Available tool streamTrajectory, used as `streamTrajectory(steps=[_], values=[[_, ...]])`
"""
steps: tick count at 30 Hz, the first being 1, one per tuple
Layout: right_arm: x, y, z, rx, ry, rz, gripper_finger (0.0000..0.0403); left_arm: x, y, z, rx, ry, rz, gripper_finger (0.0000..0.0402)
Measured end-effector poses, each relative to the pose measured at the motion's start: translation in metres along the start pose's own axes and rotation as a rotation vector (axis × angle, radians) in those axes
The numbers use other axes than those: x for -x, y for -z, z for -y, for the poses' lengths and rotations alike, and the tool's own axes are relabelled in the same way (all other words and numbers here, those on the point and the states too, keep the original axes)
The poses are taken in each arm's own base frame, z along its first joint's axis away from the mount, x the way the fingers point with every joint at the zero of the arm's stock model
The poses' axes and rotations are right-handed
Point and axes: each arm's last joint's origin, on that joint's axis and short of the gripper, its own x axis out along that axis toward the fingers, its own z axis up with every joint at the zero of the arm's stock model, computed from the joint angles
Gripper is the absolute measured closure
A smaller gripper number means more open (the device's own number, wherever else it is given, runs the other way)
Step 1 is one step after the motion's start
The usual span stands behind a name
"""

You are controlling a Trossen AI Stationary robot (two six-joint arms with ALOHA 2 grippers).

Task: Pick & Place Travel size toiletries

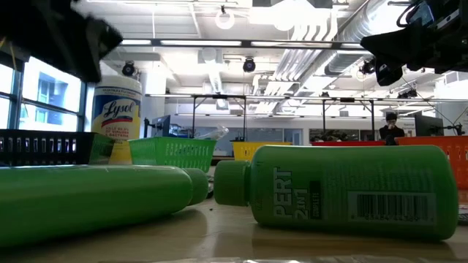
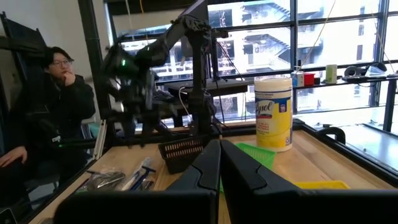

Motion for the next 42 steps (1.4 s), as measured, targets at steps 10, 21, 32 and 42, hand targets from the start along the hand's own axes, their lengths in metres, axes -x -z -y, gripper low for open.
streamTrajectory(steps=[10,21,32,42], values=[[0.0,0.0,-0.001,-0.003,-0.027,-0.003,0.04,-0.038,0.017,0.01,0.002,0.031,-0.163,0.0229],[0.0,0.0,-0.001,-0.003,-0.027,-0.002,0.04,-0.055,0.026,0.011,-0.081,-0.016,-0.207,0.0229],[0.0,0.0,-0.001,-0.004,-0.023,-0.002,0.04,-0.059,0.029,0.011,-0.085,-0.03,-0.217,0.0229],[0.0,0.0,-0.001,-0.004,-0.023,-0.002,0.04,-0.059,0.031,0.01,-0.011,-0.045,-0.236,0.0229]])
